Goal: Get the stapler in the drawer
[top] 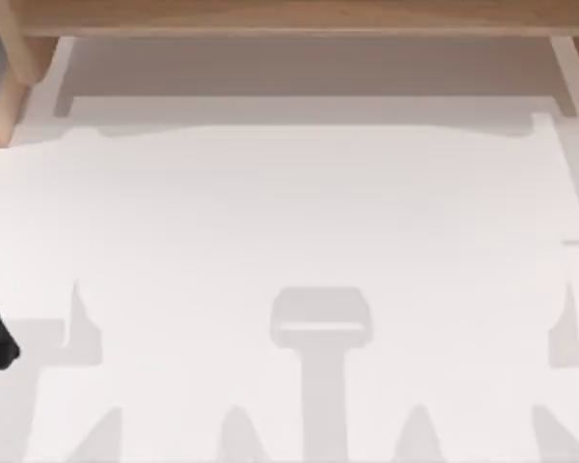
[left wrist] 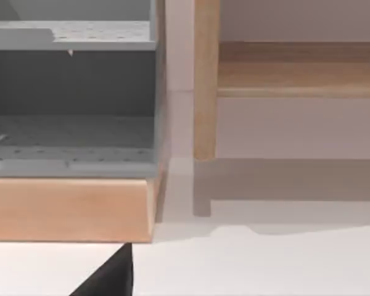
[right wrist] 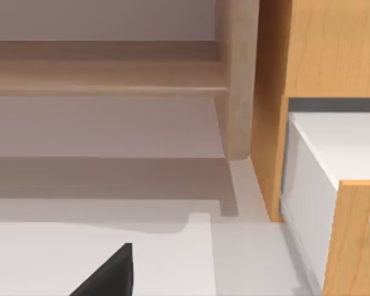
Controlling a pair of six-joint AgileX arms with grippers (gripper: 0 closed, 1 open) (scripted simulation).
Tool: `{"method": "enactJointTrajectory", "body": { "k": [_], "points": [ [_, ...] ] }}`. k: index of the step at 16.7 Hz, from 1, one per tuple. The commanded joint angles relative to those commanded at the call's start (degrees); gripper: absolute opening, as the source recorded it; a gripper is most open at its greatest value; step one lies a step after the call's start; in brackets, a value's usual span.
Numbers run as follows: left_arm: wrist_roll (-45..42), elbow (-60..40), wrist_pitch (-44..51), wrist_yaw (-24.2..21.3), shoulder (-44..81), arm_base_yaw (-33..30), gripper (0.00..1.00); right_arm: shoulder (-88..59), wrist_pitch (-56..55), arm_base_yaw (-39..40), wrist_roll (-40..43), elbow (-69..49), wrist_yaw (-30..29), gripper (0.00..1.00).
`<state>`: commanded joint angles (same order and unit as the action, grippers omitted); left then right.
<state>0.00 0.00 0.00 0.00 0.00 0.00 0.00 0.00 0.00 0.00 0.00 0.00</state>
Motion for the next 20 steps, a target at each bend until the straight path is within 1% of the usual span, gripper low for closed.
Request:
{"method": "enactJointTrajectory", "body": {
  "k": [3,6,20],
  "points": [
    [0.0,0.0,0.0,0.0,0.0,0.0,1.00,-0.7,0.6,0.1,-0.3,-0.4,0.0,1.00],
    [0.0,0.0,0.0,0.0,0.0,0.0,1.00,-6.0,5.2,0.6,-3.0,-3.5,0.1,1.00],
    [0.0,0.0,0.0,0.0,0.0,0.0,1.00,-58.2,49.1,4.6,-26.4,-31.0,0.0,1.00]
  ]
}}
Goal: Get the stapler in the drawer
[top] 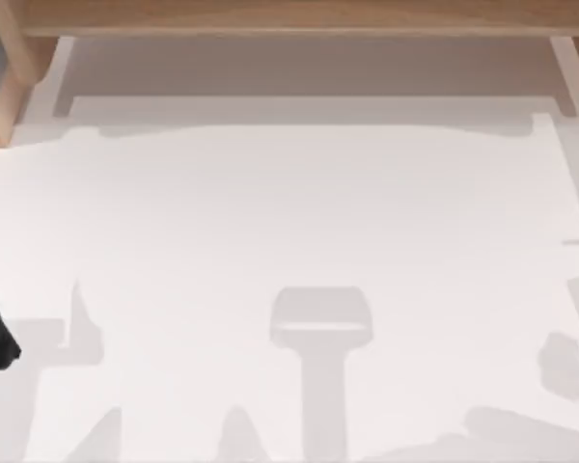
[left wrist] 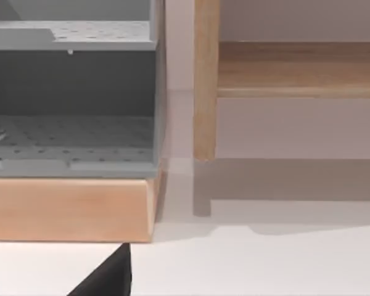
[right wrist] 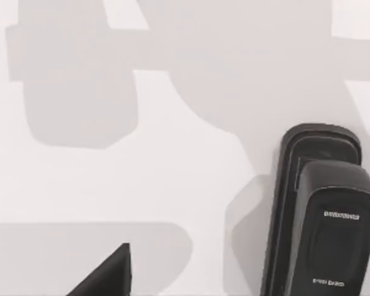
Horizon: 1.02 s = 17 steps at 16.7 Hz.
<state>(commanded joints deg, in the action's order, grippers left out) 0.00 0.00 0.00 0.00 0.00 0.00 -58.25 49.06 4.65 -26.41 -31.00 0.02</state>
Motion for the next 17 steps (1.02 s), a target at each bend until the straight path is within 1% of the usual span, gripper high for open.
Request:
{"method": "enactJointTrajectory", "body": {
  "k": [5,10,13,17],
  "points": [
    [0.0,0.0,0.0,0.0,0.0,0.0,1.00,-9.8,8.2,0.8,-4.4,-5.2,0.0,1.00],
    [0.0,0.0,0.0,0.0,0.0,0.0,1.00,-10.2,8.6,0.6,-4.7,-5.4,0.0,1.00],
    [0.0,0.0,0.0,0.0,0.0,0.0,1.00,-11.4,6.3,0.8,-4.6,-3.8,0.1,1.00],
    [0.0,0.0,0.0,0.0,0.0,0.0,1.00,-15.3,-3.2,1.0,-4.9,0.9,0.1,1.00]
  ]
}}
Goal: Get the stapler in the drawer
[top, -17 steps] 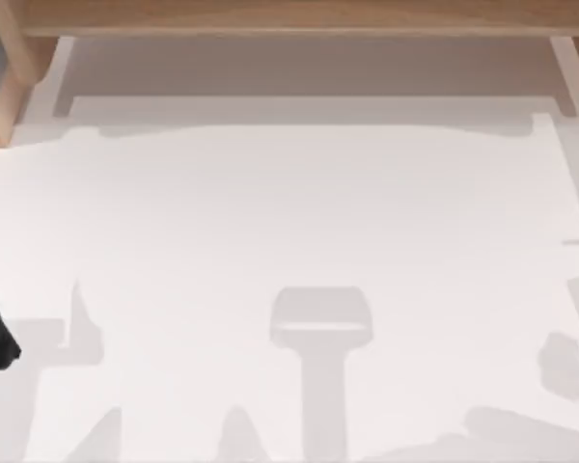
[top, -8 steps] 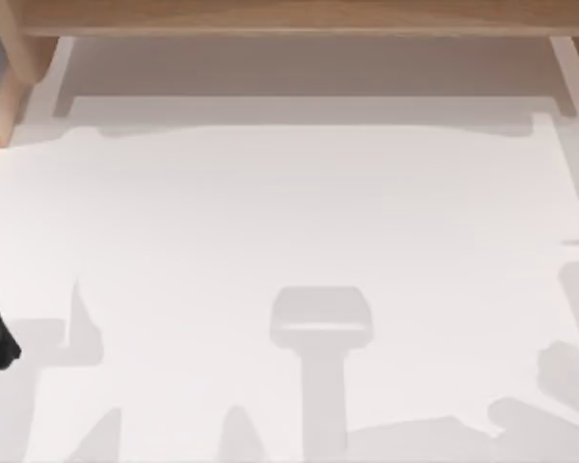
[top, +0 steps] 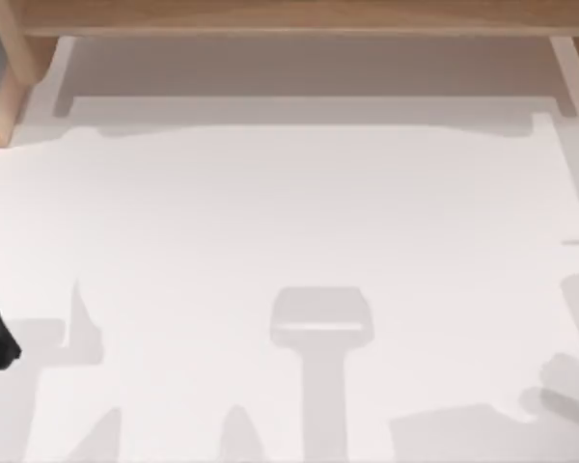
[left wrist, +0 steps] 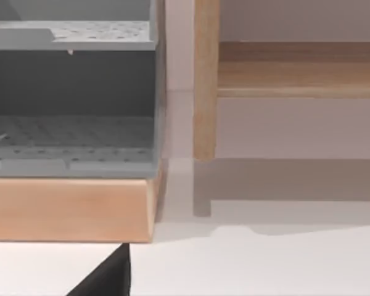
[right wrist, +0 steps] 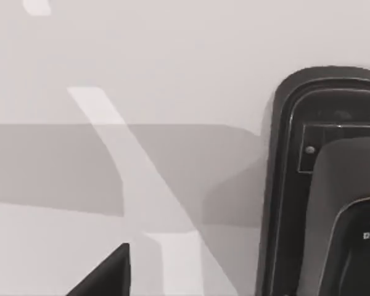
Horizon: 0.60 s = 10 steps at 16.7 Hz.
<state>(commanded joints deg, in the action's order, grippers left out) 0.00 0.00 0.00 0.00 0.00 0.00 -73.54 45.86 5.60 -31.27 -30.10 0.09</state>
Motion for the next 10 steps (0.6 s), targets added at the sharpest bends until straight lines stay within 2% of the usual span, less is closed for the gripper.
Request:
{"method": "enactJointTrajectory", "body": {
  "k": [6,10],
  "points": [
    [0.0,0.0,0.0,0.0,0.0,0.0,1.00,-1.7,-3.0,0.1,-0.2,1.9,0.0,1.00],
    [0.0,0.0,0.0,0.0,0.0,0.0,1.00,-1.7,-3.0,0.1,-0.2,1.9,0.0,0.70]
  ]
}}
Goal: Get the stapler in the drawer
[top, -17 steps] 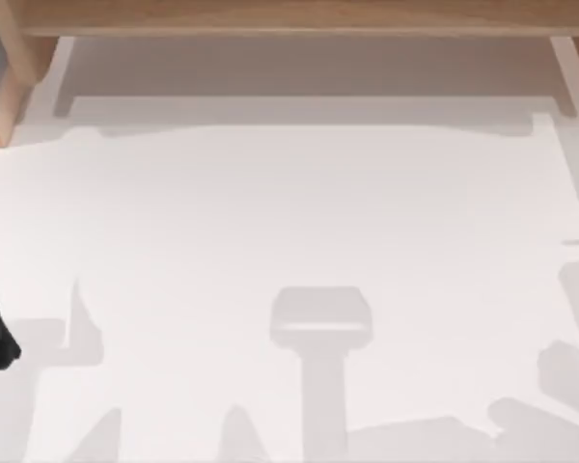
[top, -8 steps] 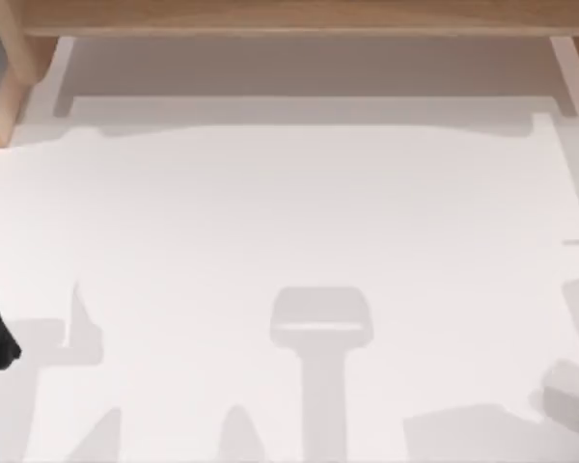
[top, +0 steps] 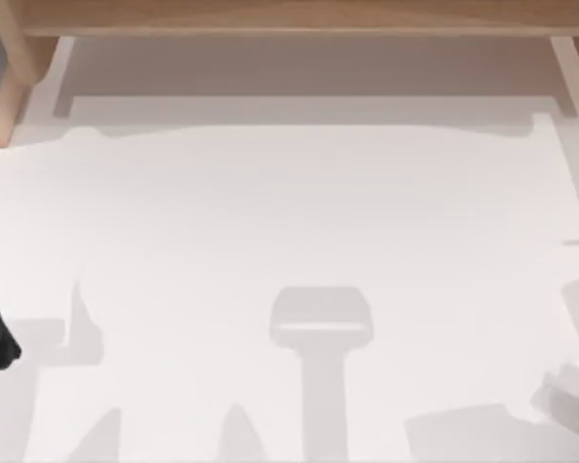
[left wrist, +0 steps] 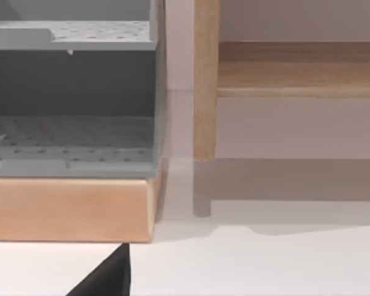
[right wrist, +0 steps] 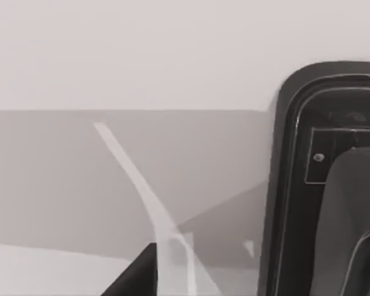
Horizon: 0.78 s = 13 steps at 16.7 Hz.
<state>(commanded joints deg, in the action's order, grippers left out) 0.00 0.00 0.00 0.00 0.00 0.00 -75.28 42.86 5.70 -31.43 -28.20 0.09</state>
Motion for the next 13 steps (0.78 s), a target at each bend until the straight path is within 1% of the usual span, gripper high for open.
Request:
{"method": "enactJointTrajectory", "body": {
  "k": [9,10,13],
  "points": [
    [0.0,0.0,0.0,0.0,0.0,0.0,1.00,0.0,0.0,0.0,0.0,0.0,0.0,0.02],
    [0.0,0.0,0.0,0.0,0.0,0.0,1.00,0.0,0.0,0.0,0.0,0.0,0.0,0.00],
    [0.0,0.0,0.0,0.0,0.0,0.0,1.00,0.0,0.0,0.0,0.0,0.0,0.0,0.00]
  ]
}}
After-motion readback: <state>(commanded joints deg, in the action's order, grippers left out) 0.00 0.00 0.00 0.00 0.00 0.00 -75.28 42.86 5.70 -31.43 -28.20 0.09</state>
